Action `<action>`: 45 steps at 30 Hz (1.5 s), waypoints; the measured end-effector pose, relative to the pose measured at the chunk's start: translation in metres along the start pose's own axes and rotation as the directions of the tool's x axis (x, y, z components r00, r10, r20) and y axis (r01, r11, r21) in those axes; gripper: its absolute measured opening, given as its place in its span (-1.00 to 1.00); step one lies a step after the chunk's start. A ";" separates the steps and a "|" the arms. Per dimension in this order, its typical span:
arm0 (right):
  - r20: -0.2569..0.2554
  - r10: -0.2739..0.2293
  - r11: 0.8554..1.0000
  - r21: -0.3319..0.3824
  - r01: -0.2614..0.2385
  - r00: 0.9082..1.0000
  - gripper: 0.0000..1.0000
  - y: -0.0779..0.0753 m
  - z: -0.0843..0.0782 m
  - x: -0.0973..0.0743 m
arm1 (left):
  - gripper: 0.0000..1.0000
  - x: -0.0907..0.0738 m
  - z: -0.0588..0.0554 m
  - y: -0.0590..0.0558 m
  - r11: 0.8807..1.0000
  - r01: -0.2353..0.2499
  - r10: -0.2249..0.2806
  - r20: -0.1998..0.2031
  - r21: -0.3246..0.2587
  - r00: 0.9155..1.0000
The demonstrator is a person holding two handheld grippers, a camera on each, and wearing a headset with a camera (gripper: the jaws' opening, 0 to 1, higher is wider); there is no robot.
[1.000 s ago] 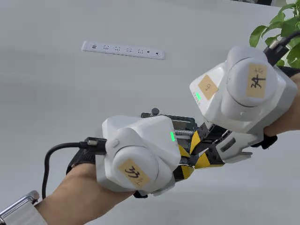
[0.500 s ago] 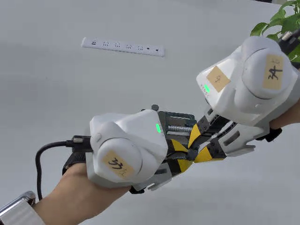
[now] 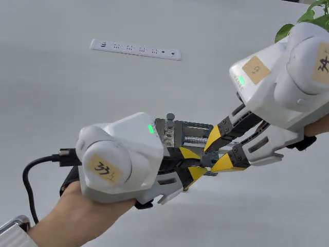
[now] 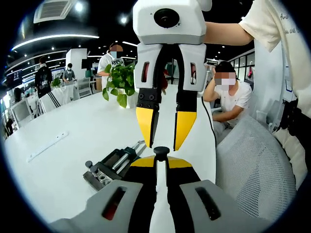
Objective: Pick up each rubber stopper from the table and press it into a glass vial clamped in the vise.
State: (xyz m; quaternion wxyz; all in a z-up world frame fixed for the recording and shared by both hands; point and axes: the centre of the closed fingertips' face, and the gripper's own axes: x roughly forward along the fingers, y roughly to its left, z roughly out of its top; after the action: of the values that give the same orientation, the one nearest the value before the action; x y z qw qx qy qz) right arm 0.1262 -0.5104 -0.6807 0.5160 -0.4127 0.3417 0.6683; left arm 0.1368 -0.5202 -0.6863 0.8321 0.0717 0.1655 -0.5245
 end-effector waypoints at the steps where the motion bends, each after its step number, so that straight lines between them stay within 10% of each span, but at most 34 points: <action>1: 0.003 -0.002 1.000 -0.002 0.002 1.000 -0.73 -0.001 0.001 0.000 | -0.95 0.000 0.000 0.000 1.000 0.000 0.000 0.001 0.000 1.000; 45: -0.025 0.030 0.996 -0.087 -0.032 0.999 -0.83 0.003 0.001 0.004 | -0.96 0.000 -0.002 -0.006 0.999 0.039 -0.039 -0.023 -0.002 0.999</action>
State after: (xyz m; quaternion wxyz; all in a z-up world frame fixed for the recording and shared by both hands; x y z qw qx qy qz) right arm 0.1230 -0.5087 -0.6844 0.4828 -0.4374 0.3249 0.6856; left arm 0.1313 -0.5222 -0.6880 0.8198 0.0738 0.1766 -0.5398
